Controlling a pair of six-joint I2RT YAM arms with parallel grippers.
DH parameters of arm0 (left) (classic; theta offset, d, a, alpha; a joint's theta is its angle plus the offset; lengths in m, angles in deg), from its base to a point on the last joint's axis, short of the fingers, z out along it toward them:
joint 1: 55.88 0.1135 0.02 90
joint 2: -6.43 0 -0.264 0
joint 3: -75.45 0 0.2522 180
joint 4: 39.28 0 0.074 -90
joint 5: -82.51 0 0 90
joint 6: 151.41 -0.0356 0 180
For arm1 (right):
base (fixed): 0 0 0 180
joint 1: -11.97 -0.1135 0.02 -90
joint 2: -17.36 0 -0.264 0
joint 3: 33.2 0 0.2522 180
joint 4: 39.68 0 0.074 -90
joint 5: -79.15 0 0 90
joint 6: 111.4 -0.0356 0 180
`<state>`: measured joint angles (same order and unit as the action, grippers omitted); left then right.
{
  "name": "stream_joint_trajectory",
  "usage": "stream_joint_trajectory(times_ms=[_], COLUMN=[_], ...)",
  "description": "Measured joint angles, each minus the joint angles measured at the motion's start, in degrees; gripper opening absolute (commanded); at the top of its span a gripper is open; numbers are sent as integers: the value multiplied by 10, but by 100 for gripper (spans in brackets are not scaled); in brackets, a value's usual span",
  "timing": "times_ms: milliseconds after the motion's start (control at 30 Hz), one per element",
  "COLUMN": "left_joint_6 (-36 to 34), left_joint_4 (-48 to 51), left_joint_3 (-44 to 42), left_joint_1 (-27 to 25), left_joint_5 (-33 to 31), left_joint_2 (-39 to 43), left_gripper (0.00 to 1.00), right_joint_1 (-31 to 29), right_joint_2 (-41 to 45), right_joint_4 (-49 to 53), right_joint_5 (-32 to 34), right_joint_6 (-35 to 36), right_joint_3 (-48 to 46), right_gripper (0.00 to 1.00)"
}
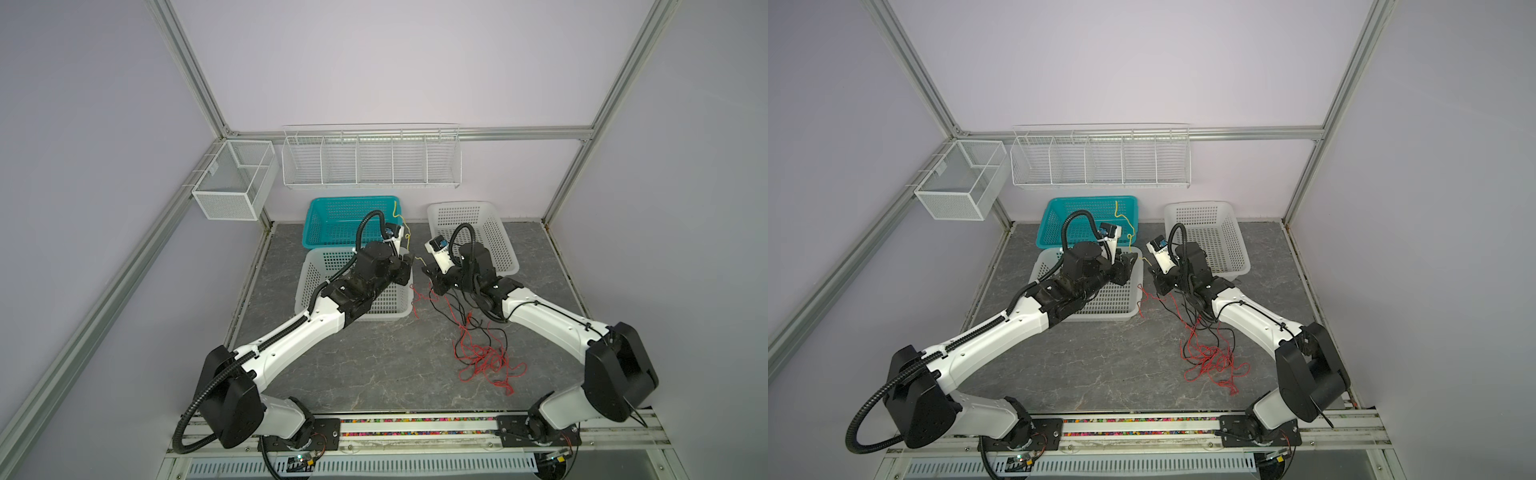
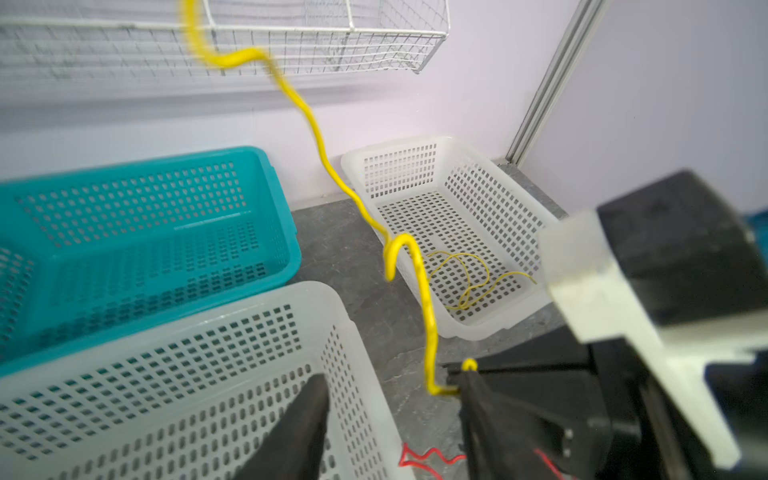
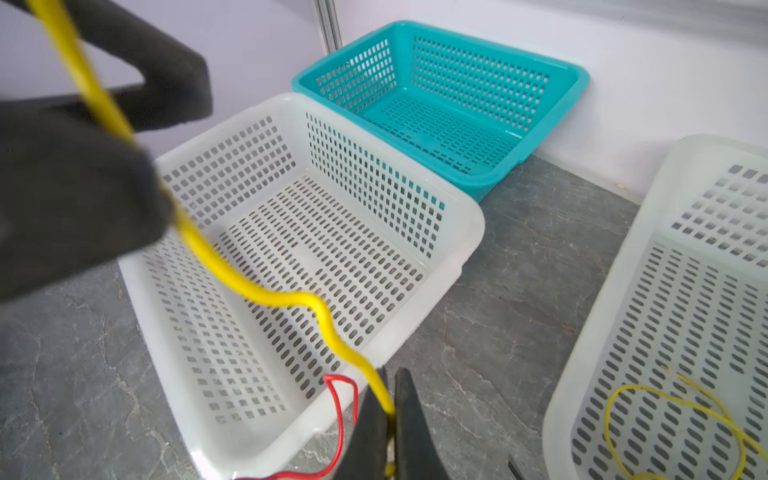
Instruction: Untangle the cables
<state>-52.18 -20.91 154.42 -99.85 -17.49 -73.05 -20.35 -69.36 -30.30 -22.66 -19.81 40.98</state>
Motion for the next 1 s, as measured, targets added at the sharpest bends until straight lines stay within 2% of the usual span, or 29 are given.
stream_joint_trajectory(times_ms=[67, 133, 367, 533, 667, 800, 1000], left_joint_6=[-7, -11, -27, -42, -38, -15, 19], left_joint_4=[-4, -10, -32, -52, -74, -116, -156], left_joint_3=[-11, -24, -69, -115, -125, -125, -117], left_joint_1=[0, 0, 0, 0, 0, 0, 0], left_joint_5=[-7, -12, -33, -15, 34, 71, 100], left_joint_2=[19, 41, 105, 123, 95, 47, -9], left_gripper=[75, 76, 75, 73, 63, 48, 39], right_joint_1=[10, 18, 48, 66, 67, 67, 67], right_joint_2=[0, -2, -9, -9, -9, -8, 6], right_joint_4=[-7, -13, -36, -50, -59, -71, -75], right_joint_5=[-11, -22, -75, -112, -137, -157, -167], right_joint_6=[0, 0, -8, -20, -27, -38, -46], right_joint_3=[8, 17, 33, 33, 33, 31, 20], right_gripper=[6, 6, 6, 6, 6, 6, 6])
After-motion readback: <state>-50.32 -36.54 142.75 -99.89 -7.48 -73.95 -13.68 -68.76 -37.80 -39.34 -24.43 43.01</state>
